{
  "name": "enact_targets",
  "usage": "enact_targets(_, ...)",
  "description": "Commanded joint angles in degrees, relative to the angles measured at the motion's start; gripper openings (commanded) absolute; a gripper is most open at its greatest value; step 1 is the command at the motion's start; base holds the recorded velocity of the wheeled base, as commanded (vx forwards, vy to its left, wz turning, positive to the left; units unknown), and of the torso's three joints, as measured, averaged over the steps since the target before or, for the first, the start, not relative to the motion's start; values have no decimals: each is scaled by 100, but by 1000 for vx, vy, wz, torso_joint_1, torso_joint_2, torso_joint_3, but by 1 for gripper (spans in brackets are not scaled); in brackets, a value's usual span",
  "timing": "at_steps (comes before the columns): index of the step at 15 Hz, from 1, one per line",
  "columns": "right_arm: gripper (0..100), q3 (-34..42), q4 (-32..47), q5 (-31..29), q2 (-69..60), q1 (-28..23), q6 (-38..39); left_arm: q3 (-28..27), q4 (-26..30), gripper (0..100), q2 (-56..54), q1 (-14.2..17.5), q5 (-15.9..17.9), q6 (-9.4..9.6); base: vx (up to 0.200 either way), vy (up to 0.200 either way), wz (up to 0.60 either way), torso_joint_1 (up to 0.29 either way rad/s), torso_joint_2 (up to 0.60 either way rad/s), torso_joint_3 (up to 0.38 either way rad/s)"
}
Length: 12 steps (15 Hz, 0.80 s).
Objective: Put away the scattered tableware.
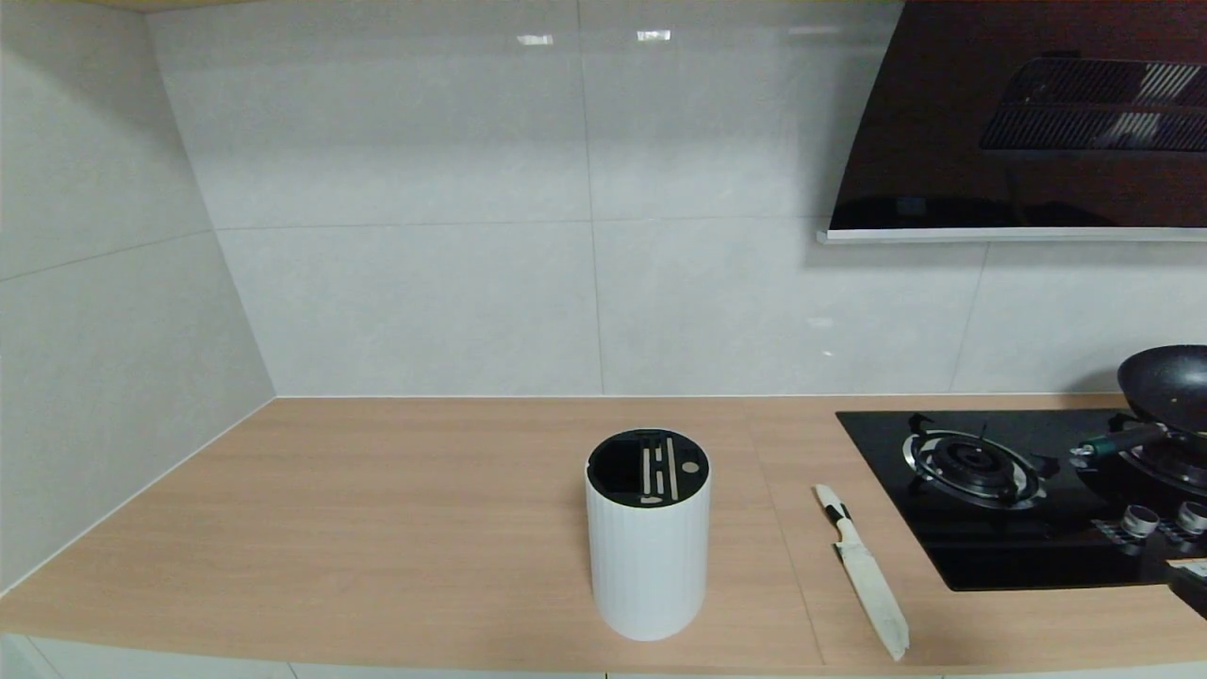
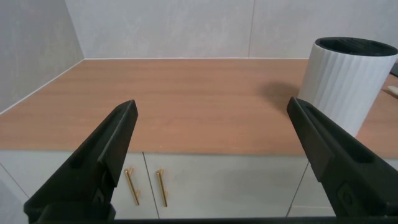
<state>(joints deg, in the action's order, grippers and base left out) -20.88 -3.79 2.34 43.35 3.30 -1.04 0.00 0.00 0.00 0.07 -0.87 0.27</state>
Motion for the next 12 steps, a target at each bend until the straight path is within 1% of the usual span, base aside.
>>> enact_targets(1,100,-399,-1185,-260,2881,425,-107,0,0,100,0,1,-1,0,0,0,0,0,0,0)
enact_targets(2,100,-557,-2047,-296,3892,434,-204,0,0,100,0,1,-1,0,0,0,0,0,0,0)
enact_targets(3,100,-715,-2345,-304,4472,443,-213,0,0,100,0,1,-1,0,0,0,0,0,0,0)
enact_targets(4,100,-997,-2460,-331,5140,452,-213,0,0,100,0,1,-1,0,0,0,0,0,0,0)
enact_targets(5,100,-1146,-2469,-340,5412,452,-213,0,0,100,0,1,-1,0,0,0,0,0,0,0)
enact_targets(7,100,-1691,-2495,-340,6476,452,-195,0,0,100,0,1,-1,0,0,0,0,0,0,0)
enact_targets(12,100,-2535,-2512,-313,7917,452,-169,0,0,100,0,1,-1,0,0,0,0,0,0,0)
